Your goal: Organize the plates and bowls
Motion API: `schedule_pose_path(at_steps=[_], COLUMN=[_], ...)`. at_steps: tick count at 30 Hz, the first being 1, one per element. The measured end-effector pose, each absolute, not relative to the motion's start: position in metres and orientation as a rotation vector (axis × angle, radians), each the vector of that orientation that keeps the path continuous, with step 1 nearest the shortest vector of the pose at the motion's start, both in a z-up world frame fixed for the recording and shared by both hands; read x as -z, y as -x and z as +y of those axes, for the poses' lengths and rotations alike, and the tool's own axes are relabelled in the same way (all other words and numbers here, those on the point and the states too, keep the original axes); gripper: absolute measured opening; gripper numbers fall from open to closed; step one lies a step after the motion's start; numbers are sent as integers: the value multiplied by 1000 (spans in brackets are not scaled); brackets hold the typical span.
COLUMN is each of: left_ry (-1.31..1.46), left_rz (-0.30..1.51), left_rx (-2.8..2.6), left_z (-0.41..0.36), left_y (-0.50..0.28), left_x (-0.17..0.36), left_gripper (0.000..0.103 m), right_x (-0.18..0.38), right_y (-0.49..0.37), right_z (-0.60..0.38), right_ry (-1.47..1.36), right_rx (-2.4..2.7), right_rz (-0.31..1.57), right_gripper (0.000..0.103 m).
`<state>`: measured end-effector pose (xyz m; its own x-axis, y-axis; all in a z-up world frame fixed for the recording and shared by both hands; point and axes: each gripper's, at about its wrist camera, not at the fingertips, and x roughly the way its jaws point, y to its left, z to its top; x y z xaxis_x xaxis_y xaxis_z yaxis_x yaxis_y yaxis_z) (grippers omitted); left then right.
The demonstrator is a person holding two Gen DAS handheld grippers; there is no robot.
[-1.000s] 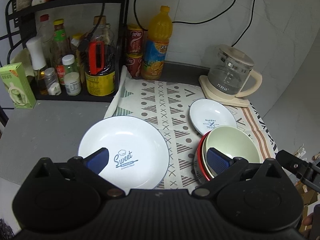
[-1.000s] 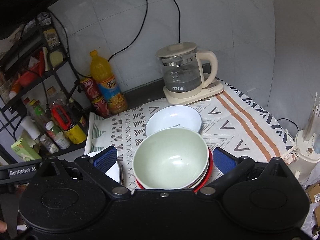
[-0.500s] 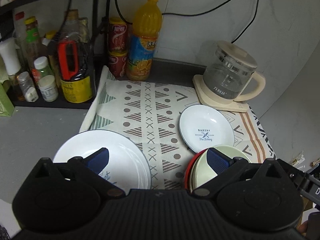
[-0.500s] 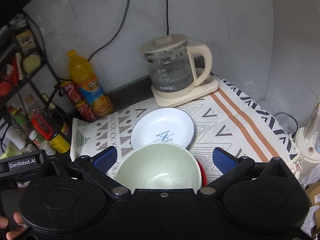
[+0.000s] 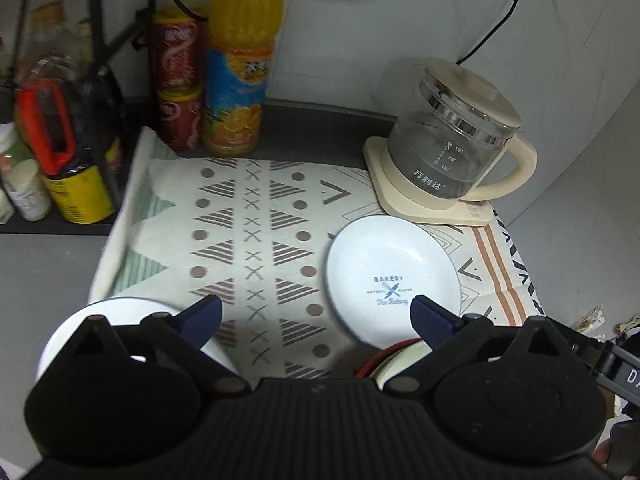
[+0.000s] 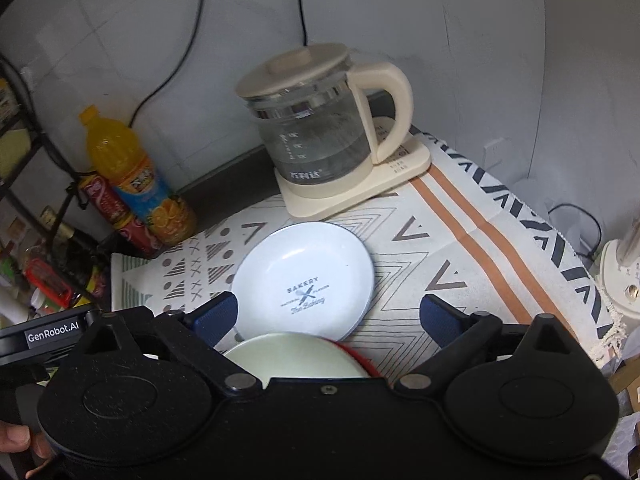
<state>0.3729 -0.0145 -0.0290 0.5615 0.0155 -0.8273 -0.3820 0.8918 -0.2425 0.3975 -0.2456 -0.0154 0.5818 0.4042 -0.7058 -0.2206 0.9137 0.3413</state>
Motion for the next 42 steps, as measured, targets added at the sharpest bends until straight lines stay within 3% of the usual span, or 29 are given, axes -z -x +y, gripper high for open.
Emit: schedule_pose_path(at_steps=[4, 10, 20, 33, 42], left_ry=[426, 440, 471, 498, 522], left_rz=[987, 1030, 1117, 1222, 1289], left_rx=[-241, -214, -168, -116, -88], left_z=[-15, -11, -5, -9, -14], left_y=[-392, -414, -453, -478, -480], left_x=[44, 65, 102, 137, 157], left_gripper=[99, 92, 63, 42, 25], right_x=[29, 46, 71, 123, 141], right_y=[-416, -439, -479, -511, -523], right_z=[-246, -242, -247, -262, -253], right_ry=[-251, -260, -319, -467, -492], right_rx=[-361, -344, -309, -332, -392], right_rz=[929, 981, 1080, 1244, 1318], right_gripper=[84, 76, 69, 37, 30])
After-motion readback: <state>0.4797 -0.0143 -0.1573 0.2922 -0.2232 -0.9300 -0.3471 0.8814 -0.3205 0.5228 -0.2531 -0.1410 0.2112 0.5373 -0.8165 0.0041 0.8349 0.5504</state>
